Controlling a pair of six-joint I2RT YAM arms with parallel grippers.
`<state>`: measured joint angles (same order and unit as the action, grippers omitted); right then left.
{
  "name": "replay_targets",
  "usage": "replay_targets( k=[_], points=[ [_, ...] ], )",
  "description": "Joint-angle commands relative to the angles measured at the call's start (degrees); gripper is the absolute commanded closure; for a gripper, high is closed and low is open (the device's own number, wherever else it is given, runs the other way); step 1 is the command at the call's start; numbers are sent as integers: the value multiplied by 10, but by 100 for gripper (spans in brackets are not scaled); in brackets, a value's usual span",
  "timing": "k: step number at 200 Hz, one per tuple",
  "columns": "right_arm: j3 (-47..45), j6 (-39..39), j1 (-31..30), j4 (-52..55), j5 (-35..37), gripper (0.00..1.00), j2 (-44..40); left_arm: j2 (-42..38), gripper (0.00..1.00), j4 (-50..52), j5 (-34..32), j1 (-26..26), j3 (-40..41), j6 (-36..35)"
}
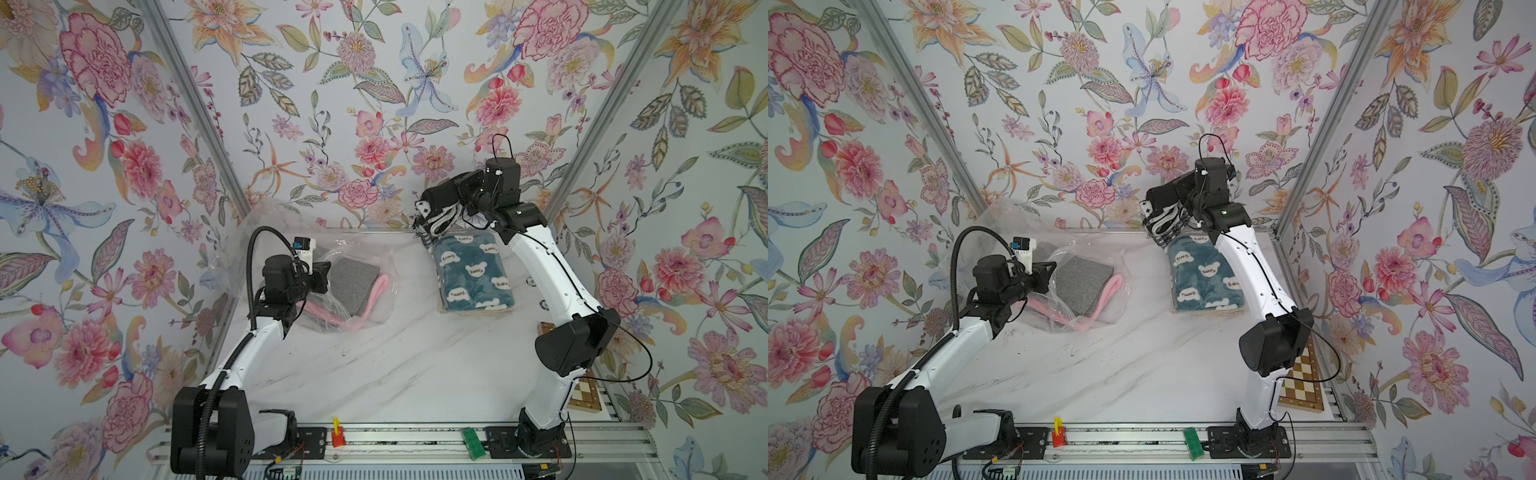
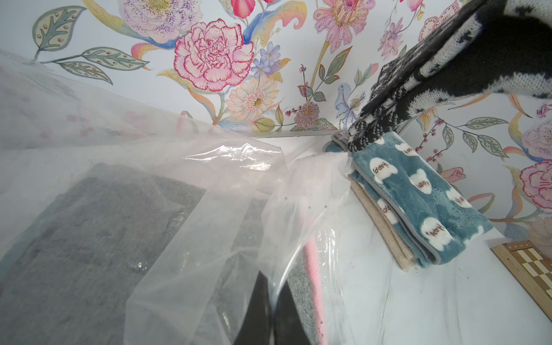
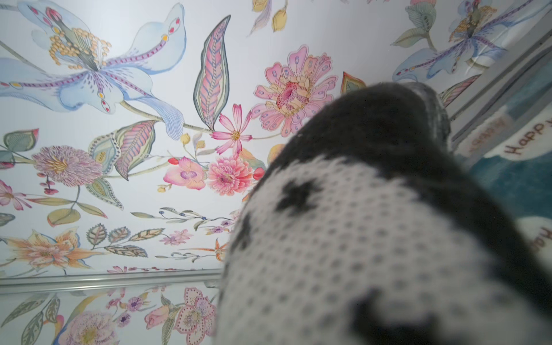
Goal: Take the blanket out of the vacuum bag
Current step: Place the blanket at the center of the board.
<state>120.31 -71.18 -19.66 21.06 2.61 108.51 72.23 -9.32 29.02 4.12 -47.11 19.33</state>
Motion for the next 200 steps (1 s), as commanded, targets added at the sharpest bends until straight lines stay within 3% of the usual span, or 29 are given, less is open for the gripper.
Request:
replay_targets(
  k=[1,27,48,142,200],
  points=[
    [24,-47,10,-117,3,100,44,-5,95,-22,9,-5,7,2],
    [91,-50,16,-111,12,100,92,10,95,-24,17,-5,5,6],
    [94,-59,19,-122,23,100,101,22,96,-25,20,-4,4,8],
    [-27,-122,41,-235,87,100,78,38,96,-33,34,1,3,15],
    [-70,-101,45,-237,112,100,43,48,96,-33,38,4,-1,16]
  ],
)
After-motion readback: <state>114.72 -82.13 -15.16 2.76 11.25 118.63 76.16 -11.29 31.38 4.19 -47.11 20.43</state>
